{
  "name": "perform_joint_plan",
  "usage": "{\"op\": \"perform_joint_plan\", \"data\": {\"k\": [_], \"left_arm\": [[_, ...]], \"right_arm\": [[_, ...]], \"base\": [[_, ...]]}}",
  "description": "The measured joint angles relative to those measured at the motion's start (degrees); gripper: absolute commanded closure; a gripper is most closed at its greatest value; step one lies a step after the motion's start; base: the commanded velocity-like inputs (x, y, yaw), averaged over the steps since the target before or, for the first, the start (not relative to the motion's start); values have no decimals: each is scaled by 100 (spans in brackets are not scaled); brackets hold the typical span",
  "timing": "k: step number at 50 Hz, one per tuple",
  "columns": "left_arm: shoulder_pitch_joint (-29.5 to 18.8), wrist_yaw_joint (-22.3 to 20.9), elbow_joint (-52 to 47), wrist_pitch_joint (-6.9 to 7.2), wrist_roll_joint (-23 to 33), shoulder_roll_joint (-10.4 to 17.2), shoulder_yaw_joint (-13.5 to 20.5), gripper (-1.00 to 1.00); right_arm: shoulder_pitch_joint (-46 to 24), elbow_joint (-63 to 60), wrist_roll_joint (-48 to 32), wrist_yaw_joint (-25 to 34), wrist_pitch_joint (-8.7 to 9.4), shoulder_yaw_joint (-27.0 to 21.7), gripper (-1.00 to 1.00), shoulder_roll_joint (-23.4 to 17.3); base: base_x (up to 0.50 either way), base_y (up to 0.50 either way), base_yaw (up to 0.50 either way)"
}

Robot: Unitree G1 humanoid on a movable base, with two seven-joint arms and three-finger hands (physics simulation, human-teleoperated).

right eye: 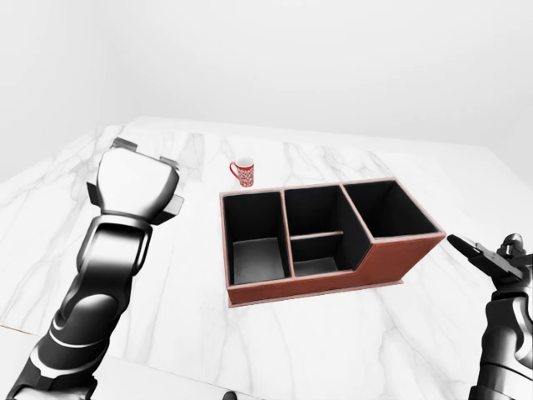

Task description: Pick up the book and place it in the left compartment of the caddy.

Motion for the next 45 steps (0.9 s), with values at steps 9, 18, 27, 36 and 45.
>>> {"op": "perform_joint_plan", "data": {"k": [9,18,27,36,45], "left_arm": [[-111,0,-287,0,3,311,233,100],[-194,0,-753,0,31,17,528,100],[-183,0,-1016,0,40,-744,520,100],[-153,0,-1232,0,35,-1411,502,100],[-143,0,-1365,0,37,-1945,479,100]], "right_arm": [[-2,12,-19,10,-1,0,-100,2],[-9,37,-27,16,-12,8,-100,-2],[-3,43,-26,23,-17,8,-100,-2],[0,53,-29,32,-31,10,-100,1],[-6,57,-33,28,-38,19,-100,4]], "base": [[0,0,0],[0,0,0],[0,0,0],[0,0,0],[0,0,0]]}}
